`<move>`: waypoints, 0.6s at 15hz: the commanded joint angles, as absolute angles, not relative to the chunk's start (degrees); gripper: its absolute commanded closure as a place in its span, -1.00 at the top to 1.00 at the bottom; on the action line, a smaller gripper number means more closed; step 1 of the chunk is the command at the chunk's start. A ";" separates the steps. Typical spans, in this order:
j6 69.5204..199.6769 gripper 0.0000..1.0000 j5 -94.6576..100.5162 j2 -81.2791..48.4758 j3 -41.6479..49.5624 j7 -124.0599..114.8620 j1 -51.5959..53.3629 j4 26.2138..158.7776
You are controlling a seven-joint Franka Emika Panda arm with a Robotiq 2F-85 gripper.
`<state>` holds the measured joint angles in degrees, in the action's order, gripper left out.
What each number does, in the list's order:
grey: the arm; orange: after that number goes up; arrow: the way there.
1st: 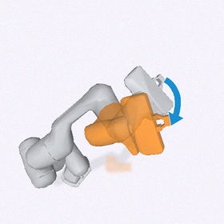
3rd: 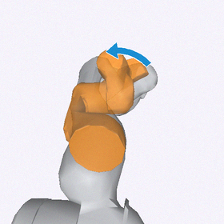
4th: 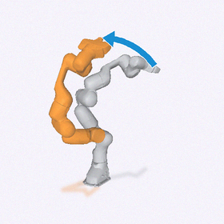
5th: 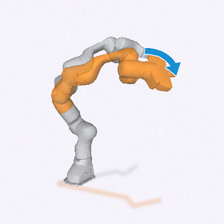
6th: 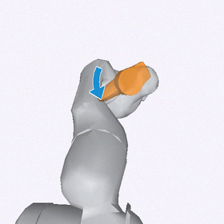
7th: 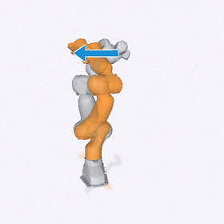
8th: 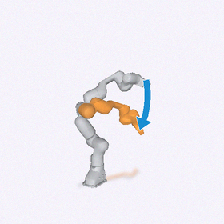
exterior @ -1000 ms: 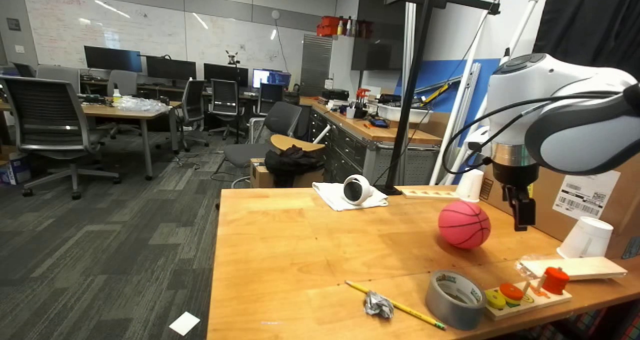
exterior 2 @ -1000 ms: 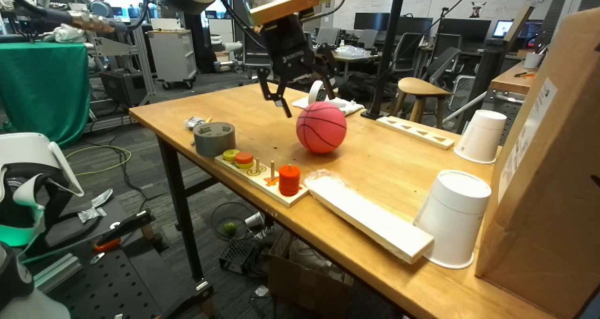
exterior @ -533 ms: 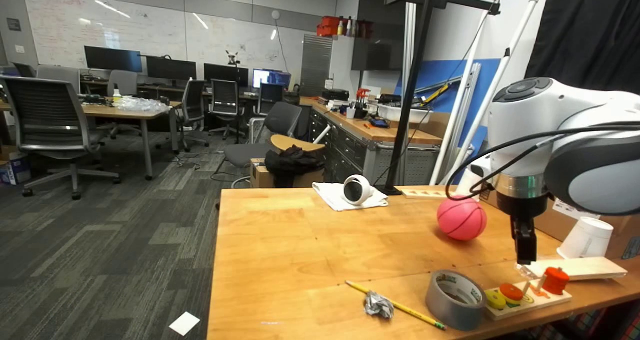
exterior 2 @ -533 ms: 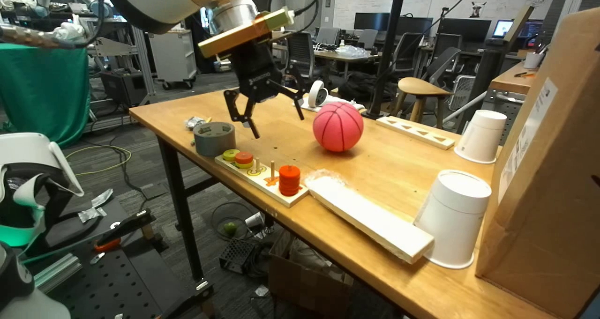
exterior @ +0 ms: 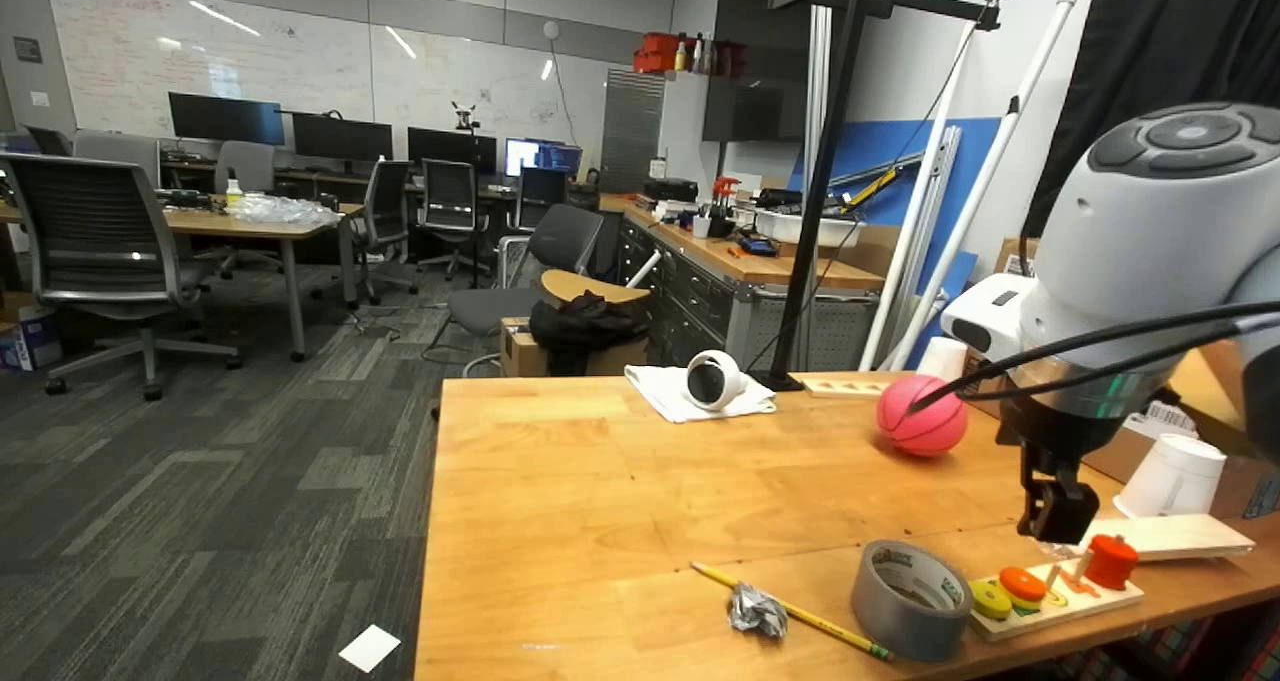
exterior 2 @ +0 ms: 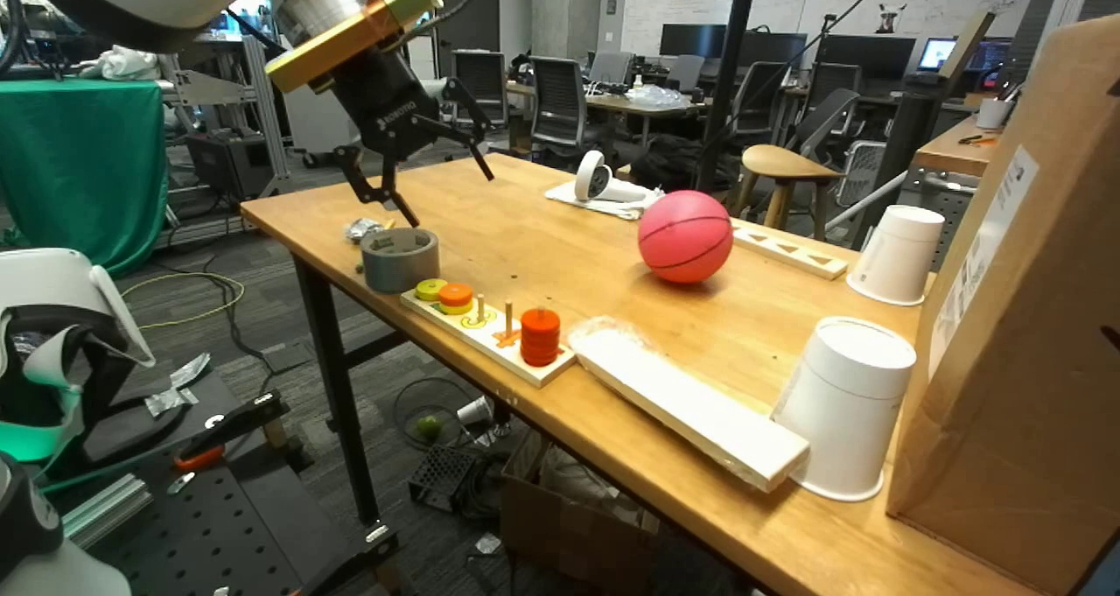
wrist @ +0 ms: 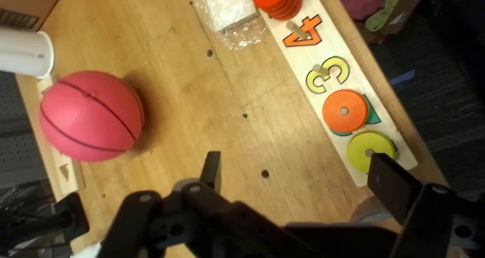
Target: Push the ball to the right
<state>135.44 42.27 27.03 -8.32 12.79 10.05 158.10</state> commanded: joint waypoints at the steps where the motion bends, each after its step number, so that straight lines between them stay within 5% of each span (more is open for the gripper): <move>1: 140.21 1.00 46.87 30.06 -8.92 15.23 11.30 157.90; 9: 143.05 1.00 47.60 25.42 -11.20 16.18 14.44 154.44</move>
<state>142.82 46.90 28.22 -9.89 15.61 14.04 157.66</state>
